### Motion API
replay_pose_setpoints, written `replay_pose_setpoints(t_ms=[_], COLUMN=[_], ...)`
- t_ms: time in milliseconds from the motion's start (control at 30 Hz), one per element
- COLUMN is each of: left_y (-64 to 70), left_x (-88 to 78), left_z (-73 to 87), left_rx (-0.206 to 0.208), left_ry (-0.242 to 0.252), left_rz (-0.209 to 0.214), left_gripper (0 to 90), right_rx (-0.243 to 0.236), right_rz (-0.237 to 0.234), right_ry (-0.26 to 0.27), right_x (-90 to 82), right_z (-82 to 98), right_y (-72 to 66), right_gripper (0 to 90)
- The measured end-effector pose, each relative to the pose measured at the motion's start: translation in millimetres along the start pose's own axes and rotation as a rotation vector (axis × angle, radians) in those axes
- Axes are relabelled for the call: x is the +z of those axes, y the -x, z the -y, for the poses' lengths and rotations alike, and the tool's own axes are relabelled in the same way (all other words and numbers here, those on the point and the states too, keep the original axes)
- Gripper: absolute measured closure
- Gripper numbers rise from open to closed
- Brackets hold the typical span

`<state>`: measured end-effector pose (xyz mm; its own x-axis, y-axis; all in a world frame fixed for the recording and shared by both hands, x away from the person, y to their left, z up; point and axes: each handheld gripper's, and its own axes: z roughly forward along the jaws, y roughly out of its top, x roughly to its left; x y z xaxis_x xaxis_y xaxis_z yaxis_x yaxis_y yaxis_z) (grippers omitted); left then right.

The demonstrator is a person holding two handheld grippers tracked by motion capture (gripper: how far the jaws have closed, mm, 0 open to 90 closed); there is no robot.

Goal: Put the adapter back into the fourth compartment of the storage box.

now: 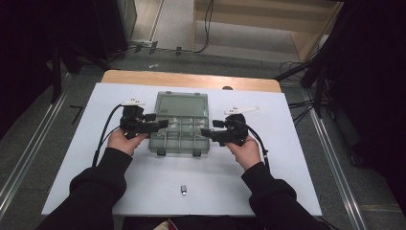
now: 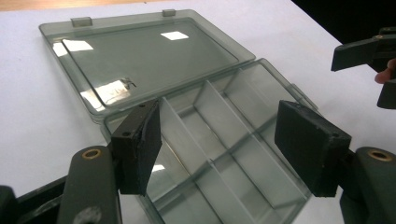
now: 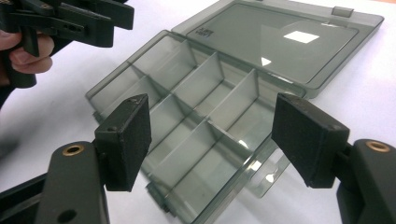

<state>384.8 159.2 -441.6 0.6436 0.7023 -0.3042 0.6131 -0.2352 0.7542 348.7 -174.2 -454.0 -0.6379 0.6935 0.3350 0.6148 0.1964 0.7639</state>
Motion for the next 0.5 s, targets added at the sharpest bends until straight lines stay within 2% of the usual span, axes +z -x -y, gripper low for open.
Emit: replay_pose_setpoints(t_ms=[500], left_y=[14.1], left_x=[-12.6], left_z=[12.7], left_rx=[0.034], left_ry=[-0.032], left_rz=[0.043], left_gripper=[32.5], right_rx=[-0.031], right_rz=[-0.029], right_ry=[-0.029], right_x=[-9.3], right_z=[10.8], right_y=[-17.2], right_gripper=[26.8])
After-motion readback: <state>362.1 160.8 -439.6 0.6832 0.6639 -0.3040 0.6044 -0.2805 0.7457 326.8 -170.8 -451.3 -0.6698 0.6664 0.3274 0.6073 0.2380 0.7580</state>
